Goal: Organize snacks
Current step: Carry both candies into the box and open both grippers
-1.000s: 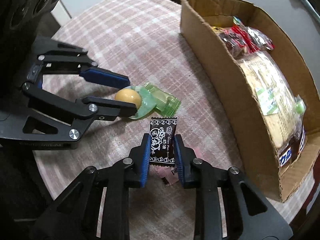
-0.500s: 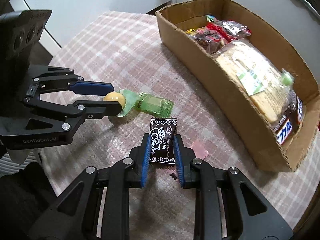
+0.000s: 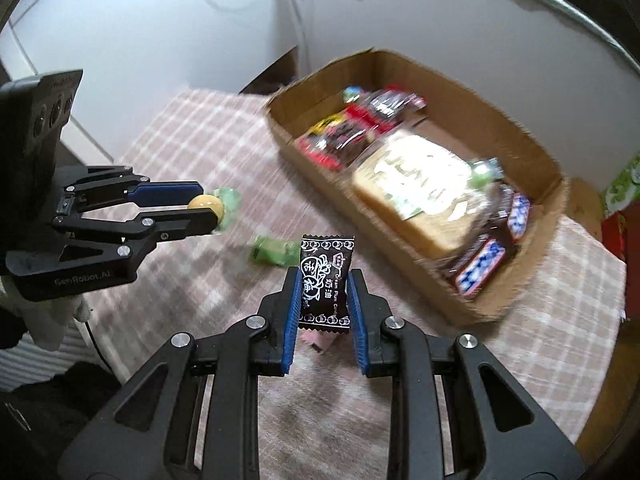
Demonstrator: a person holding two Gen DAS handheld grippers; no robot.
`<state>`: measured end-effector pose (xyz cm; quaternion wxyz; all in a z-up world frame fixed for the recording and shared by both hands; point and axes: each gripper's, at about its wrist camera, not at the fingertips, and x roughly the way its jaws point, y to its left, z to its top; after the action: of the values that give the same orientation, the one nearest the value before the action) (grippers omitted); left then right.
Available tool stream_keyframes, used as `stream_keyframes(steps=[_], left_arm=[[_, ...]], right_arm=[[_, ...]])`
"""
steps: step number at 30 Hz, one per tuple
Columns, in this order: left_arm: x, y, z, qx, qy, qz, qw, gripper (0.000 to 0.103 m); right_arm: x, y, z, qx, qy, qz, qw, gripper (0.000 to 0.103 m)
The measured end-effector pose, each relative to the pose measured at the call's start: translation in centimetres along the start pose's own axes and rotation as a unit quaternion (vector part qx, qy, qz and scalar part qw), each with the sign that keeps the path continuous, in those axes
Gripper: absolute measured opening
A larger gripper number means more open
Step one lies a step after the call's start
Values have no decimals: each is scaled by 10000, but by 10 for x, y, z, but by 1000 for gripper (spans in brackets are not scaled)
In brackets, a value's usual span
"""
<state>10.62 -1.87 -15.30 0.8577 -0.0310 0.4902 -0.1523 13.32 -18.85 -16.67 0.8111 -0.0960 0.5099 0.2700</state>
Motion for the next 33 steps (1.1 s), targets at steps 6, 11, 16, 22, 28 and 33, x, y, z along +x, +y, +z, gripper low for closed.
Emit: stream_keyframes(steps=[6, 11, 16, 22, 28, 33], left_arm=[[-1, -6, 24, 77, -150, -35, 9999, 30], [-1, -13, 41, 156, -280, -65, 9995, 30], [2, -19, 57, 290, -346, -71, 9990, 30], [10, -26, 77, 463, -422, -60, 9980, 30], [19, -29, 94, 527, -475, -55, 9975, 30], [31, -26, 104, 515, -430, -48, 9977, 30]], right_arm=[[-26, -20, 9, 316, -256, -196, 9990, 24], [-41, -36, 16, 494, -404, -362, 9973, 24], [-46, -49, 26, 644, -520, -468, 9955, 24], [-46, -65, 38, 825, -605, -577, 9931, 24], [-41, -75, 53, 880, -619, -640, 9921, 24], [-31, -81, 62, 885, -566, -691, 9921, 24]])
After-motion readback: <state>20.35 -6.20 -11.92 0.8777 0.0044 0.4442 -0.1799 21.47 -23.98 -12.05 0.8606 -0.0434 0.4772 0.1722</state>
